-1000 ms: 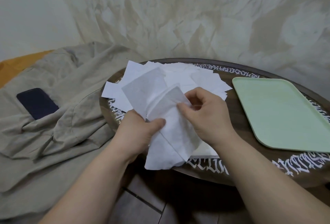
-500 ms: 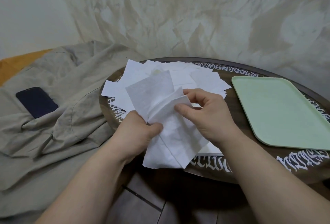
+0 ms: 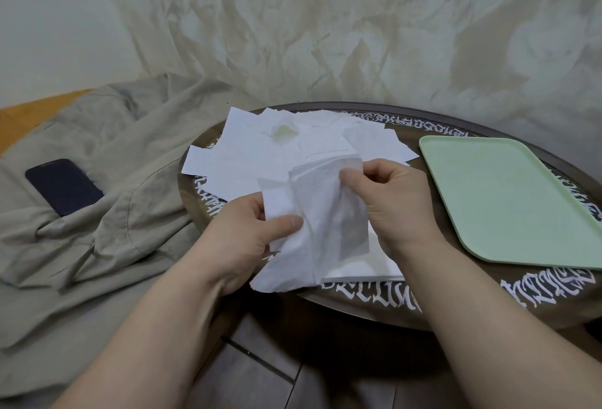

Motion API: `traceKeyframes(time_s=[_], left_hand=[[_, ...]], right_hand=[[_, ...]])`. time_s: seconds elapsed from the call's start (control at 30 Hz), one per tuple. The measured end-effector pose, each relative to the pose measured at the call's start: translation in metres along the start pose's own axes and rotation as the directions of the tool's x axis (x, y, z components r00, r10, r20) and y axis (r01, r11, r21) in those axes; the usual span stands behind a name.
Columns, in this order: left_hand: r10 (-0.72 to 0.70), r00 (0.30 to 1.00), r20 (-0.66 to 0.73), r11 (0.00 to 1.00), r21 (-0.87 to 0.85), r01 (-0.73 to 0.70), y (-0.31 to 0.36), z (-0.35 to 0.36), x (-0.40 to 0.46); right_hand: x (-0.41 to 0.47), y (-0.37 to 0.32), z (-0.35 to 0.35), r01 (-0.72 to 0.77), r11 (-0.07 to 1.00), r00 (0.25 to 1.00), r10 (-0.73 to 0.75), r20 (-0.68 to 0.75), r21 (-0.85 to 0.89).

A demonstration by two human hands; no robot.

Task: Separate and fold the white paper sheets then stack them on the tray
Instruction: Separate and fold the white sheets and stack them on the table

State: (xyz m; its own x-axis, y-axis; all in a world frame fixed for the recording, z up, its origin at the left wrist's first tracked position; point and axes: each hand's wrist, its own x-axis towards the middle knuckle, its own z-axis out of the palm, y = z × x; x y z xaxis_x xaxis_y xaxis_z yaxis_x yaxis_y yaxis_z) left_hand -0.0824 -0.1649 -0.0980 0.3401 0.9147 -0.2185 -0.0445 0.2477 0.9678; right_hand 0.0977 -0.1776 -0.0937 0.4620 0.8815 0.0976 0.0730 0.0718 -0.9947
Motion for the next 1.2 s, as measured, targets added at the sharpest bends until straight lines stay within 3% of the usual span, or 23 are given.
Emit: traceKeyframes(time_s=[0.3,0.43,0.5,0.57,0.67,0.73,0.83,0.9,1.03,1.2], left_hand=[[0.011,1.0,-0.024,1.0,0.009,-0.011,0.0,0.0,0.001],[0.061,0.995,-0.078,0.998,0.004,-0.061,0.003,0.001,-0.002],[0.142,0.971,-0.193,0.989,-0.002,-0.145,0.005,-0.002,-0.001],[0.233,0.918,-0.32,0.97,0.01,-0.243,0.006,-0.004,0.001],[0.324,0.862,-0.39,0.943,0.055,-0.329,0.006,0.003,0.002],[0.338,0.873,-0.351,0.94,0.09,-0.328,0.002,0.014,0.0],[0.319,0.912,-0.256,0.948,0.075,-0.31,-0.005,0.024,-0.001],[0.292,0.93,-0.224,0.955,0.011,-0.297,-0.006,0.023,-0.001],[0.277,0.946,-0.17,0.945,-0.131,-0.3,0.0,0.019,-0.004],[0.317,0.941,-0.122,0.923,-0.189,-0.335,0.0,0.017,-0.002]], right_hand=[[0.003,0.002,-0.002,0.01,1.0,0.998,-0.01,-0.055,-0.005],[0.01,0.0,-0.009,0.027,0.999,0.954,-0.038,-0.299,-0.042],[0.014,-0.006,-0.018,0.063,0.986,0.892,-0.124,-0.435,-0.153],[0.013,-0.011,-0.024,0.134,0.954,0.845,-0.251,-0.473,-0.266],[-0.002,-0.014,-0.01,0.291,0.893,0.85,-0.406,-0.336,-0.343],[-0.015,-0.013,0.008,0.354,0.863,0.888,-0.431,-0.161,-0.36],[-0.03,-0.013,0.025,0.293,0.927,0.956,-0.278,0.096,-0.236],[-0.033,-0.015,0.026,0.216,0.968,0.961,-0.188,0.202,-0.128],[-0.032,-0.018,0.019,0.088,0.995,0.95,-0.096,0.296,0.041],[-0.031,-0.019,0.018,0.126,0.992,0.94,-0.122,0.32,0.009]])
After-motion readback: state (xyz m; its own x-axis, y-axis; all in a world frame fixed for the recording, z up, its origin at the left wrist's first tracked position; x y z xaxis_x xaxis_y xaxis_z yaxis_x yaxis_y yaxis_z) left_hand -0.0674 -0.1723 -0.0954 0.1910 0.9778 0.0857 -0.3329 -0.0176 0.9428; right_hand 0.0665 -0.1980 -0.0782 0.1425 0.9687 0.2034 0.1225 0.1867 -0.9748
